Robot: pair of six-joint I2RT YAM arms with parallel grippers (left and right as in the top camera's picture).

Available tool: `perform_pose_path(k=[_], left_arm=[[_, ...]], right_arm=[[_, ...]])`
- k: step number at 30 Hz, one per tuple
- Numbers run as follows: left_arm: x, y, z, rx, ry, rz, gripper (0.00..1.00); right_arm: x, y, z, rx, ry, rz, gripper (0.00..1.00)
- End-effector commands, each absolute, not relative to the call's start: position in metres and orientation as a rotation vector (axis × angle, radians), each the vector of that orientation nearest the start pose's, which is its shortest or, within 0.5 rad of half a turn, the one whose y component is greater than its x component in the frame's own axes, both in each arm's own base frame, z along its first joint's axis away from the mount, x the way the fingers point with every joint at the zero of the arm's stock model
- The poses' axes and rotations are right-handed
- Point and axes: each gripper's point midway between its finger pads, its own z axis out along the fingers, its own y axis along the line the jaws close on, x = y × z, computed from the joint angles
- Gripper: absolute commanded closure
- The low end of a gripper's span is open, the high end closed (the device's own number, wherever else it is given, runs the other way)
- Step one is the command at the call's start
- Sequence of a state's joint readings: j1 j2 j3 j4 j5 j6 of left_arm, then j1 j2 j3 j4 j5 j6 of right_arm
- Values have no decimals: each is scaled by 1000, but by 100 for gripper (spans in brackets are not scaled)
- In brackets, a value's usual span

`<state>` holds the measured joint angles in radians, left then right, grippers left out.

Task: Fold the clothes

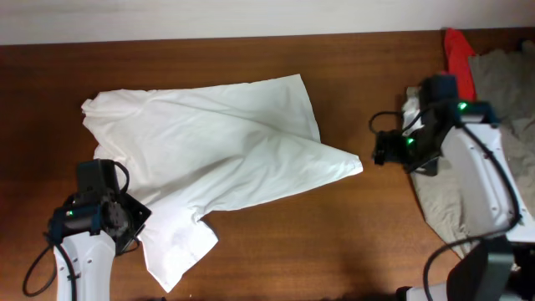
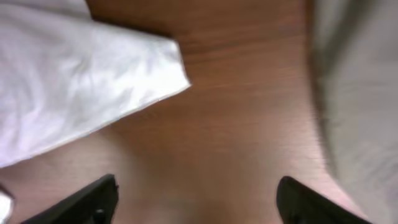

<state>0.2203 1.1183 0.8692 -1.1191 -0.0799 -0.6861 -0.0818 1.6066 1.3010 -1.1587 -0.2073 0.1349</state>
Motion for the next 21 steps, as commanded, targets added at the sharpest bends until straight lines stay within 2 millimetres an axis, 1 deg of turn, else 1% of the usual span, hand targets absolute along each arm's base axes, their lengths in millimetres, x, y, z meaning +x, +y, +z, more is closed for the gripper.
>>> perform_pose_path(k=[1, 3, 4, 5, 7, 9, 12, 13, 14, 16, 18, 20, 21], left_arm=[[195, 61, 104, -1259, 2665, 81, 99], [195, 61, 102, -1262, 2673, 83, 99], [195, 61, 102, -1263, 2674, 83, 99], [195, 61, 102, -1263, 2675, 84, 99], [195, 61, 102, -1263, 2675, 84, 99], [195, 61, 102, -1263, 2675, 84, 99], [195, 61, 102, -1263, 2675, 84, 99], [195, 61, 102, -1263, 2675, 84, 99], [194, 61, 102, -1265, 2679, 86, 100], [192, 61, 102, -1267, 2685, 88, 99], [192, 61, 101, -1267, 2686, 89, 99], [191, 60, 101, -1268, 2688, 90, 99], [191, 60, 101, -1264, 2691, 91, 99]], right_arm=[[302, 41, 83, 360, 2985, 607, 24], [304, 51, 64, 366, 2928, 707, 26], [306, 51, 57, 389, 2909, 706, 30], [308, 51, 50, 385, 2888, 704, 31], [309, 52, 41, 401, 2863, 704, 31], [311, 58, 33, 384, 2849, 703, 31], [321, 66, 23, 337, 2839, 680, 31], [323, 64, 17, 353, 2846, 643, 31], [322, 60, 9, 404, 2869, 599, 32], [320, 59, -4, 439, 2895, 592, 32], [322, 58, -16, 475, 2907, 588, 34], [327, 57, -20, 483, 2893, 589, 53], [331, 56, -18, 476, 2875, 588, 69]])
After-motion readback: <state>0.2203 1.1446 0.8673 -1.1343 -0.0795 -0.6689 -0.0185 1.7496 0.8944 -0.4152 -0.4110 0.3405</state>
